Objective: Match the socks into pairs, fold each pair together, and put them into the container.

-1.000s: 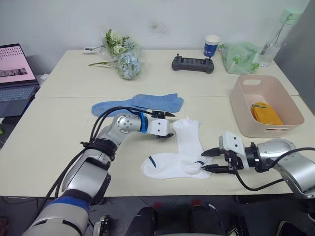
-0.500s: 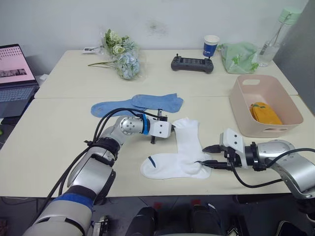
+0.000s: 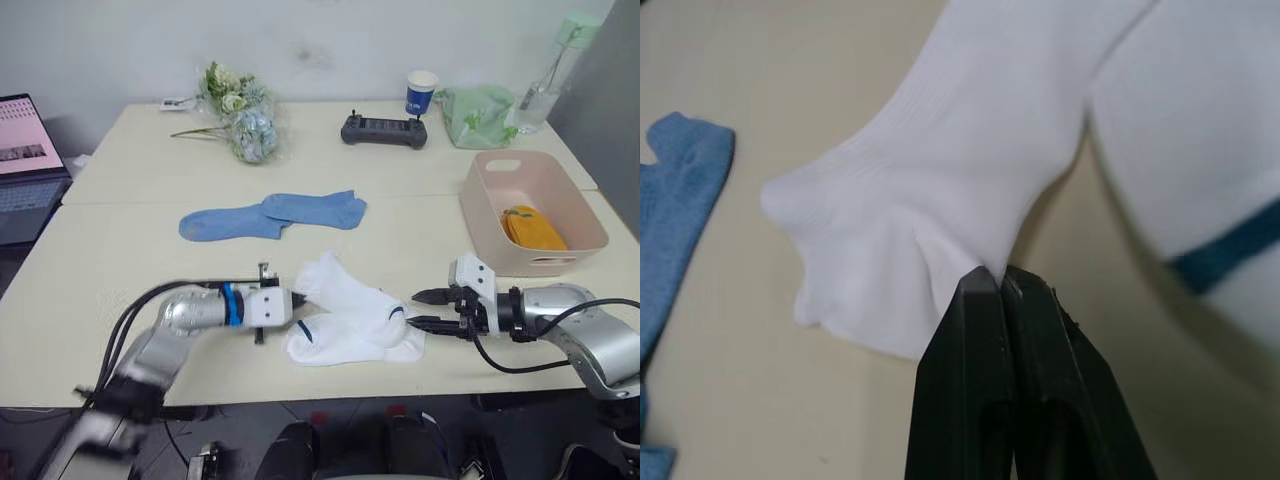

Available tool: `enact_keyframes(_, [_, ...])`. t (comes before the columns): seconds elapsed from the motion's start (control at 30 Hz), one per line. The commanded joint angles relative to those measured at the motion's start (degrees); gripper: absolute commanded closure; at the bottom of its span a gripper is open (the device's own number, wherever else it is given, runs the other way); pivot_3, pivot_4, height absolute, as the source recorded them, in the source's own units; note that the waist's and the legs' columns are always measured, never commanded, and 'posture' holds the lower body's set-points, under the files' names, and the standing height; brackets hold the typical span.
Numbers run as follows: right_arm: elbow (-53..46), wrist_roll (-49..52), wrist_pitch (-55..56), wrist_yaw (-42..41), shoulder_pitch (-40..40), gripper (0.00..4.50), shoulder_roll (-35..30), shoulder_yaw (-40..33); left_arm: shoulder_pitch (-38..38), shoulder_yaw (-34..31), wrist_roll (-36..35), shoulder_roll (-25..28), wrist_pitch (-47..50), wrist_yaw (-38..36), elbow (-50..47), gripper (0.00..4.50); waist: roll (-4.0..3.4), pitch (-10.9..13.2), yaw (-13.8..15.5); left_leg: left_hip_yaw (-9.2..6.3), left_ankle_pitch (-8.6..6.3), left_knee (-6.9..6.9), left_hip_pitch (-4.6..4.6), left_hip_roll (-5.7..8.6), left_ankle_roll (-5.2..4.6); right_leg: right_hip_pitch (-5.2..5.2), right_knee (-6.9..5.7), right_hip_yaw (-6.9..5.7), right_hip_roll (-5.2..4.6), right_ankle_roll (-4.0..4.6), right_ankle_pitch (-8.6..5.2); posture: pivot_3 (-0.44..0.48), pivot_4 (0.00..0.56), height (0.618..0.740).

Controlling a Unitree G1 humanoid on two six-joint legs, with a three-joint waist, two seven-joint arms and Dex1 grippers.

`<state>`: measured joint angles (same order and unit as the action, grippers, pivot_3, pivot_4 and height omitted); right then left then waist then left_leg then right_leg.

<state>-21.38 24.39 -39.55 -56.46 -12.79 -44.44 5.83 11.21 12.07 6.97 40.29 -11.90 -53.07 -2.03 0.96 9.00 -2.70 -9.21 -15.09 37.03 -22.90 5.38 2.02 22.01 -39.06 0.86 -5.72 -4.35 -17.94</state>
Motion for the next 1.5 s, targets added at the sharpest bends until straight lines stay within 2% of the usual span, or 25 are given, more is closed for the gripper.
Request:
enact_keyframes(0.03, [-3.11, 0.74, -1.77, 1.92, 0.55, 2.09, -0.06, -0.64, -5.78, -2.72, -0.30, 1.43, 8.74, 1.35, -12.91, 4.48, 0.00, 0.00, 0.51, 0.01, 0.00, 0.00, 0.01, 0.01, 0.00, -0.01, 0.01, 0.01, 0.00, 0.00, 0.00, 0.000, 0.150, 0.740])
enact_keyframes(0.13, [-3.98, 1.15, -3.37, 2.89, 0.94, 2.09, 0.56, 0.17, -9.60, -4.00, -0.01, 1.58, 12.55, 2.92, -17.18, 4.48, 0.00, 0.00, 1.14, 0.02, -0.01, 0.00, 0.01, 0.01, -0.01, -0.03, 0.02, -0.03, 0.00, 0.00, 0.00, 0.000, 0.150, 0.740])
enact_keyframes(0.17, [-3.95, 1.05, -3.83, 3.51, 0.71, 2.09, 0.99, 0.36, -10.31, -4.37, 0.00, 1.58, 13.00, 3.43, -17.60, 4.08, 0.00, 0.00, 1.15, 0.03, -0.01, 0.00, 0.01, 0.00, -0.02, -0.04, 0.03, -0.03, 0.00, 0.00, 0.00, 0.000, 0.150, 0.740])
enact_keyframes(0.2, [-3.83, 0.84, -4.07, 3.86, 0.48, 2.09, 1.23, 0.62, -10.80, -4.64, -0.13, 1.69, 13.31, 3.61, -17.78, 3.91, 0.00, 0.00, 1.14, 0.03, -0.01, 0.00, 0.02, 0.00, -0.02, -0.06, 0.03, -0.03, 0.00, 0.00, 0.00, 0.000, 0.150, 0.740])
enact_keyframes(0.27, [-3.25, -0.08, -4.05, 4.58, 0.13, 2.09, 1.47, 1.37, -11.16, -5.24, -0.77, 2.11, 13.57, 3.41, -17.79, 3.28, 0.00, 0.00, 1.13, 0.03, -0.01, -0.01, 0.03, -0.01, -0.01, -0.06, 0.03, -0.04, 0.00, 0.00, 0.00, 0.000, 0.150, 0.740])
enact_keyframes(0.4, [-1.47, -1.75, -3.99, 5.89, -0.53, 2.09, 1.68, 2.55, -9.53, -8.45, -4.49, 3.87, 12.80, 1.52, -16.18, 2.00, 0.00, 0.00, 1.11, 0.03, -0.01, -0.01, 0.03, -0.02, -0.01, -0.06, 0.04, -0.05, 0.00, 0.00, 0.00, 0.000, 0.150, 0.740])
enact_keyframes(0.53, [-0.11, -0.71, -7.18, 8.16, -2.12, 2.09, 3.62, 1.95, -6.91, -12.95, -13.33, 6.69, 17.02, -4.28, -12.59, 0.74, 0.00, 0.00, 1.06, 0.02, -0.01, -0.02, 0.03, -0.03, -0.01, -0.06, 0.04, -0.07, 0.00, 0.00, 0.00, 0.000, 0.150, 0.740])
enact_keyframes(0.6, [0.47, 1.01, -10.49, 9.54, -3.73, 2.09, 5.27, 0.70, -3.59, -14.50, -18.33, 6.59, 22.21, -6.18, -9.99, 0.06, 0.00, 0.00, 1.01, 0.02, -0.01, -0.03, 0.03, -0.03, -0.01, -0.04, 0.03, -0.07, 0.00, 0.01, 0.00, 0.000, 0.150, 0.740])
enact_keyframes(0.63, [1.02, 1.94, -12.55, 10.49, -4.65, 2.09, 6.22, -0.15, -1.12, -14.86, -19.84, 5.69, 23.98, -6.22, -7.64, 0.03, 0.00, 0.00, 1.00, 0.02, -0.01, -0.02, 0.03, -0.02, -0.01, -0.05, 0.03, -0.07, 0.00, 0.01, 0.00, 0.000, 0.150, 0.740])
enact_keyframes(0.8, [3.30, 5.52, -20.48, 13.92, -8.81, 2.09, 9.80, -3.30, 9.77, -10.24, -18.88, 0.36, 24.00, -6.54, 3.95, 0.03, 0.01, -0.01, 1.07, -0.01, 0.00, 0.04, 0.04, 0.02, 0.01, -0.14, 0.04, -0.15, 0.00, 0.00, 0.00, 0.000, 0.150, 0.740])
enact_keyframes(0.9, [3.01, 3.62, -19.27, 13.24, -9.46, 2.09, 7.88, -0.60, 14.63, -6.74, -15.77, -3.15, 21.95, -6.08, 10.91, 0.03, 0.02, -0.01, 0.93, 0.00, 0.00, 0.03, 0.02, 0.03, 0.01, -0.14, 0.08, -0.16, -0.03, 0.00, 0.00, 0.000, 0.150, 0.740])
enact_keyframes(1.1, [-1.82, 4.88, -19.52, 10.68, -8.51, 2.09, 4.46, 1.90, 18.01, -1.93, -11.83, -5.62, 17.85, -7.30, 18.89, 0.03, 0.02, -0.01, 0.29, 0.03, 0.00, 0.01, 0.01, -0.02, 0.01, -0.01, -0.01, -0.11, -0.01, 0.00, 0.00, 0.000, 0.150, 0.740])
enact_keyframes(1.27, [-2.99, 3.62, -18.15, 11.67, -7.66, 2.09, 4.35, 3.56, 18.71, -1.48, -10.82, -6.09, 15.66, -7.45, 21.23, 1.63, 0.03, -0.02, 0.19, 0.02, 0.01, 0.02, 0.01, -0.01, 0.01, -0.01, -0.02, -0.11, -0.01, 0.00, 0.00, 0.000, 0.150, 0.740])
enact_keyframes(1.37, [-2.94, 3.64, -17.83, 12.01, -7.85, 2.66, 4.82, 4.11, 19.01, -1.50, -10.65, -6.32, 15.40, -7.36, 21.55, 2.54, 0.03, -0.02, 0.23, 0.01, 0.01, 0.04, 0.01, 0.00, 0.01, -0.01, -0.02, -0.11, -0.01, 0.00, 0.00, 0.000, 0.150, 0.740])
enact_keyframes(1.5, [-2.39, 3.31, -17.13, 11.82, -7.97, 4.11, 4.67, 4.75, 19.12, -1.67, -10.73, -6.43, 15.70, -7.40, 21.36, 3.92, 0.03, -0.02, 0.26, 0.01, 0.01, 0.04, 0.01, 0.00, 0.01, -0.01, -0.02, -0.11, -0.02, 0.00, 0.00, 0.000, 0.150, 0.740])
